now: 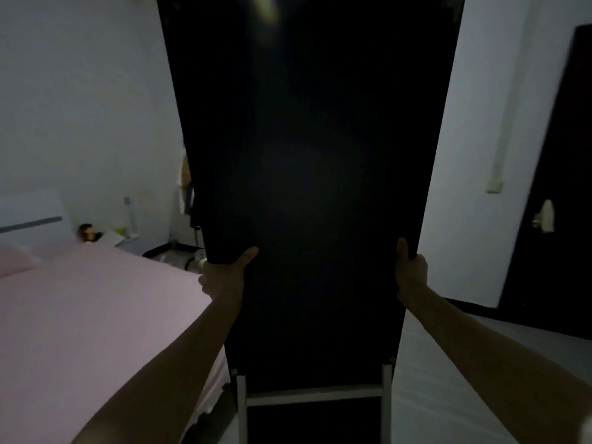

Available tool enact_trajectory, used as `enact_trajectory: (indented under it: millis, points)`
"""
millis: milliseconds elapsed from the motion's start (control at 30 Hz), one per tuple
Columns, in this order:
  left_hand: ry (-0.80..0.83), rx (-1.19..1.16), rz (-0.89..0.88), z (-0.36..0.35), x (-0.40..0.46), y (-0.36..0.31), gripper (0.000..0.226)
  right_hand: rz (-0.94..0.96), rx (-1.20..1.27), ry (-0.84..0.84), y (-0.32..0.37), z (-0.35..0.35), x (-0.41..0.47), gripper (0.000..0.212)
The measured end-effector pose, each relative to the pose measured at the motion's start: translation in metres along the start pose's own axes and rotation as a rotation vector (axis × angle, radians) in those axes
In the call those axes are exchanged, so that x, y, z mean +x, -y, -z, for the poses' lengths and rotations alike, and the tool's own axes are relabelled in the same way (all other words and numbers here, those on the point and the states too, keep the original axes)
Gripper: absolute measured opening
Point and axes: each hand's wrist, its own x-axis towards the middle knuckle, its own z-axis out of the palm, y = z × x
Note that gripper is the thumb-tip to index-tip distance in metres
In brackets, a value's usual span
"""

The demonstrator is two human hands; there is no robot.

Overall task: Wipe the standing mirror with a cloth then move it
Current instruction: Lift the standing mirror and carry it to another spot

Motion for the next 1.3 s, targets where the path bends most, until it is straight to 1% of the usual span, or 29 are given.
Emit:
enact_trajectory:
  millis: [67, 167, 233, 267, 333, 433, 533, 633, 700, 800, 933, 1067, 1200, 1300]
  points:
    - [0.033, -0.007, -0.013, -0.036, 0.011, 0.005, 0.102, 0.017, -0.004, -0.043, -0.002, 0.011, 0.024, 0.046]
    - [0.102, -0.020, -0.012, -0.092, 0.025, 0.010, 0.098, 0.017, 0.000, -0.152, -0.009, 0.025, 0.065, 0.054]
    - [0.173, -0.030, -0.023, -0.133, 0.039, 0.014, 0.096, 0.035, -0.017, -0.236, -0.010, 0.033, 0.094, 0.050]
    - [0.213, -0.024, -0.038, -0.154, 0.047, 0.017, 0.099, 0.038, -0.018, -0.283, -0.011, 0.036, 0.108, 0.050]
    - [0.277, -0.005, -0.058, -0.195, 0.068, 0.025, 0.107, 0.045, -0.007, -0.363, -0.013, 0.042, 0.130, 0.055]
    - [0.337, -0.023, 0.011, -0.257, 0.090, 0.029, 0.103, 0.062, 0.028, -0.469, -0.015, 0.052, 0.163, 0.053]
    - [0.449, -0.025, 0.055, -0.324, 0.098, 0.031, 0.096, 0.025, 0.057, -0.561, -0.014, 0.073, 0.196, 0.051]
    - [0.526, 0.013, 0.053, -0.389, 0.100, 0.037, 0.089, -0.022, 0.044, -0.649, -0.018, 0.096, 0.231, 0.056]
    - [0.558, 0.033, 0.047, -0.431, 0.099, 0.040, 0.090, -0.024, 0.022, -0.708, -0.021, 0.111, 0.255, 0.066]
    - [0.584, 0.056, 0.050, -0.490, 0.096, 0.047, 0.094, -0.035, -0.022, -0.745, -0.027, 0.130, 0.294, 0.073]
    - [0.595, 0.050, 0.066, -0.575, 0.099, 0.058, 0.095, -0.049, -0.067, -0.783, -0.033, 0.153, 0.368, 0.073]
    - [0.581, 0.039, 0.081, -0.646, 0.109, 0.070, 0.094, -0.037, -0.089, -0.763, -0.038, 0.168, 0.443, 0.073]
    - [0.602, 0.020, 0.103, -0.705, 0.129, 0.079, 0.097, -0.030, -0.097, -0.735, -0.038, 0.172, 0.504, 0.073]
    - [0.590, 0.000, 0.100, -0.750, 0.146, 0.083, 0.096, -0.026, -0.079, -0.712, -0.038, 0.170, 0.553, 0.073]
